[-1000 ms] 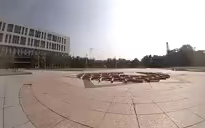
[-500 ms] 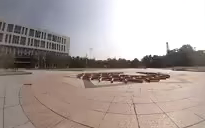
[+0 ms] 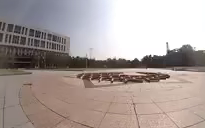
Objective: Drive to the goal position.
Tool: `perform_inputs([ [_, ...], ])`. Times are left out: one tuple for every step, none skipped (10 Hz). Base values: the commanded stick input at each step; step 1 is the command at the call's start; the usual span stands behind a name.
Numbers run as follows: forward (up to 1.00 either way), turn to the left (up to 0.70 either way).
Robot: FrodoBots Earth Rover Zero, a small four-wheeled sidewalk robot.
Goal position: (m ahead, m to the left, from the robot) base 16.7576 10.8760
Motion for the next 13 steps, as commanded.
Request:
perform_inputs([
  [0.05, 0.00],
  [0.05, 0.00],
  [0.05, 0.00],
  [0.04, 0.00],
  [0.04, 0.00],
  [0.04, 0.00],
  [0.04, 0.00],
  [0.04, 0.00],
  [0.04, 0.00],
  [0.05, 0.00],
  [0.05, 0.00],
  [0.05, 0.00],
  [0.04, 0.00],
])
